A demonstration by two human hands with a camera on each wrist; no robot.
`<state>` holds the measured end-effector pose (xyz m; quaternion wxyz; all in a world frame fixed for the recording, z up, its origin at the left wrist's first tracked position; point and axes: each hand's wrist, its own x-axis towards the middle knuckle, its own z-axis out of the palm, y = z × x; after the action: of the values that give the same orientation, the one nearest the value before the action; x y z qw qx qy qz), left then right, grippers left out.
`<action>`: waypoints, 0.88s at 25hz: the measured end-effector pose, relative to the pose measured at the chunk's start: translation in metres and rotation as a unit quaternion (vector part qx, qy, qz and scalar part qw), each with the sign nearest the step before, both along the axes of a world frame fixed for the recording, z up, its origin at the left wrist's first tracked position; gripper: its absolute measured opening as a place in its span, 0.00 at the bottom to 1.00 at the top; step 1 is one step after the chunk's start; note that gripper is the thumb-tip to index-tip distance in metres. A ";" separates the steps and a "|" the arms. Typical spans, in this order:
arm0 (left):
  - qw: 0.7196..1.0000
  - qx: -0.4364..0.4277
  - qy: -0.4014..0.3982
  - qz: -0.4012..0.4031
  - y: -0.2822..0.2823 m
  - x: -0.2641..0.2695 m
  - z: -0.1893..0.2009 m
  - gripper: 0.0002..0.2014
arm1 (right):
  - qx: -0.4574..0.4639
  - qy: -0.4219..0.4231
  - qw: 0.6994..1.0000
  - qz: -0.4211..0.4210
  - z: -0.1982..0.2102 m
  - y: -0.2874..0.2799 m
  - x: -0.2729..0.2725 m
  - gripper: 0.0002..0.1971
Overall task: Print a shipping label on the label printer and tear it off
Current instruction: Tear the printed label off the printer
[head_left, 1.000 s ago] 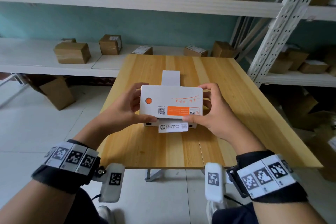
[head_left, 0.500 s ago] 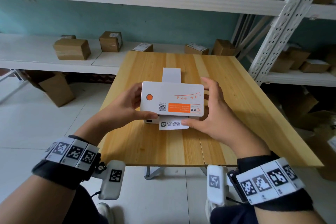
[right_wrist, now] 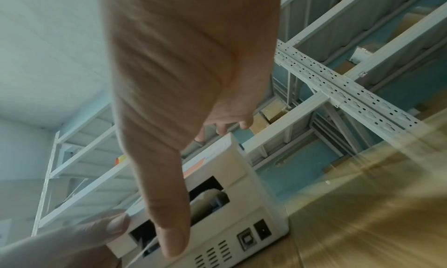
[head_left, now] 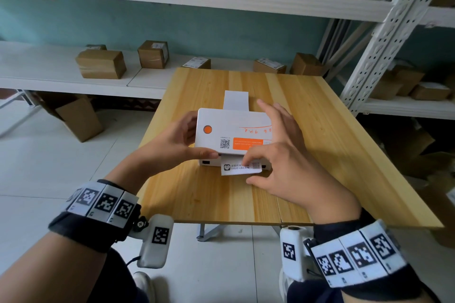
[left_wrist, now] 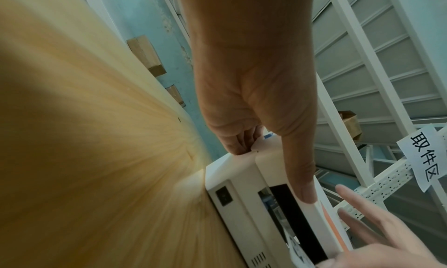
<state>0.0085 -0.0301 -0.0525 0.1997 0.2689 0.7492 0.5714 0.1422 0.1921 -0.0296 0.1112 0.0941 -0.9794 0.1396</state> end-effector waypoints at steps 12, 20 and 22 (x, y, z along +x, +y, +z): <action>1.000 0.013 -0.007 -0.016 -0.001 0.000 -0.004 0.44 | -0.190 0.093 0.977 -0.009 -0.003 0.010 -0.006 0.03; 0.999 0.037 -0.014 -0.021 0.000 -0.003 -0.008 0.49 | -0.222 0.226 0.947 -0.046 0.005 0.016 -0.003 0.01; 0.999 0.035 -0.013 -0.022 -0.001 -0.003 -0.009 0.54 | -0.257 0.202 0.943 -0.065 0.007 0.016 -0.001 0.02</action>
<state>0.0054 -0.0312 -0.0613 0.2127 0.2848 0.7199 0.5961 0.1410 0.2076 -0.0230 0.3359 0.0243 -0.8714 0.3567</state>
